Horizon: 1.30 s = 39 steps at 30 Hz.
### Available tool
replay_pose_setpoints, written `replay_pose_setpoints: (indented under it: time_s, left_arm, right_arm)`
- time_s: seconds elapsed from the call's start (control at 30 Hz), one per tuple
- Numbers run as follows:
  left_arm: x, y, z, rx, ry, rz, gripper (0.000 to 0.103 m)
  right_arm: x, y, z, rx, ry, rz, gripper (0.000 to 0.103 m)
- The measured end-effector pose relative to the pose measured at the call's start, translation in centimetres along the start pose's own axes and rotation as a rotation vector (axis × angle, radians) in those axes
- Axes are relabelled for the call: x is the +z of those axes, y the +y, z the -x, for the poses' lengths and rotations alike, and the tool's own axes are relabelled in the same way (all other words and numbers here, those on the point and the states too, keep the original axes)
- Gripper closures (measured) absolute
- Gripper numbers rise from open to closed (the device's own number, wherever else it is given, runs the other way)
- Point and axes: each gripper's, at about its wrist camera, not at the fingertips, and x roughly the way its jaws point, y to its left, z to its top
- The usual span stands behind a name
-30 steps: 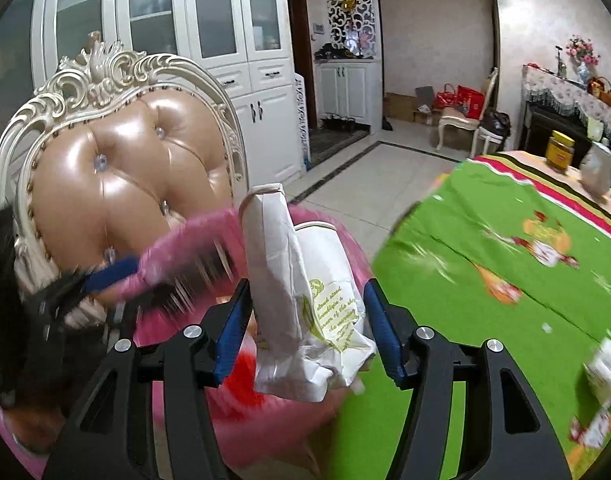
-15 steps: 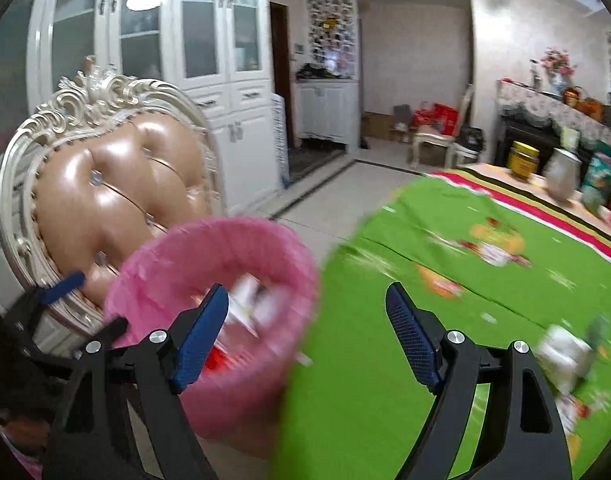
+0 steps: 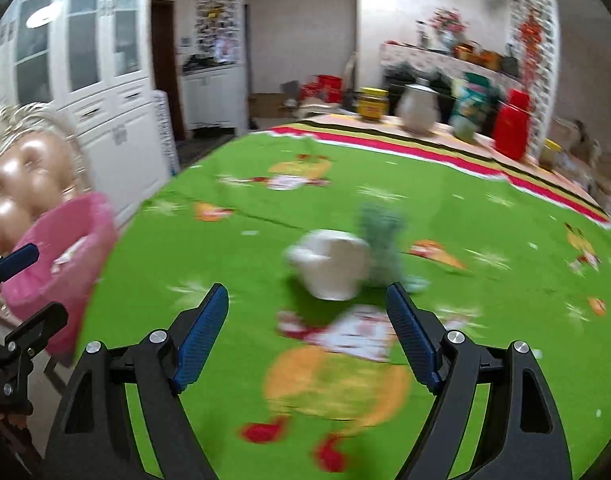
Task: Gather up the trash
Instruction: 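Grasp the green-white cloth with the right tool while the left tool grasps the white paper cup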
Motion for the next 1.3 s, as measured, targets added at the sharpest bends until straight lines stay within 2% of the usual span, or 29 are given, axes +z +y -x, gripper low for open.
replay_pose_setpoints:
  time_s: [0.23,0.4,0.57,0.67,0.73,0.77,0.83,1.07,1.23,1.3]
  left_arm:
    - [2.2,-5.4,-4.8,-0.068,0.05,-0.034,0.005]
    - [2.9,-6.6,-6.1,-0.095,0.056,-0.032,0.005]
    - [3.1,-6.0,-7.6,-0.089,0.095,0.0,0.005]
    - [3.3,-5.4,-8.3,-0.083,0.114,0.03,0.005]
    - [3.4,-5.2,-9.0,-0.08,0.133,0.036,0.005]
    - [3.6,-5.2,-9.4,-0.077,0.141,0.035,0.005]
    - [3.9,-5.7,-10.6,-0.069,0.165,0.031,0.005]
    - [4.9,-9.3,-13.6,-0.146,0.205,0.014,0.005]
    - [5.3,-11.7,-15.2,-0.153,0.233,0.022,0.005]
    - [5.3,-12.3,-16.0,-0.129,0.243,0.007,0.005]
  right_arm:
    - [-0.6,-7.0,-4.3,-0.091,0.126,-0.025,0.031]
    - [-0.3,-7.6,-7.2,-0.085,0.179,0.002,0.033]
    - [1.3,-6.8,-10.3,-0.044,0.206,0.037,0.034]
    - [2.1,-6.3,-11.7,-0.016,0.217,0.049,0.049]
    - [2.2,-6.2,-11.9,0.005,0.225,0.046,0.076]
    - [2.1,-6.3,-11.6,0.007,0.214,0.04,0.076]
    - [2.0,-6.8,-10.6,0.023,0.186,0.018,0.093]
    - [0.3,-9.6,-6.0,0.028,0.148,-0.053,0.093]
    - [-1.5,-11.6,-4.3,-0.006,0.165,-0.073,0.093]
    - [-2.3,-12.2,-3.9,-0.008,0.184,-0.059,0.093]
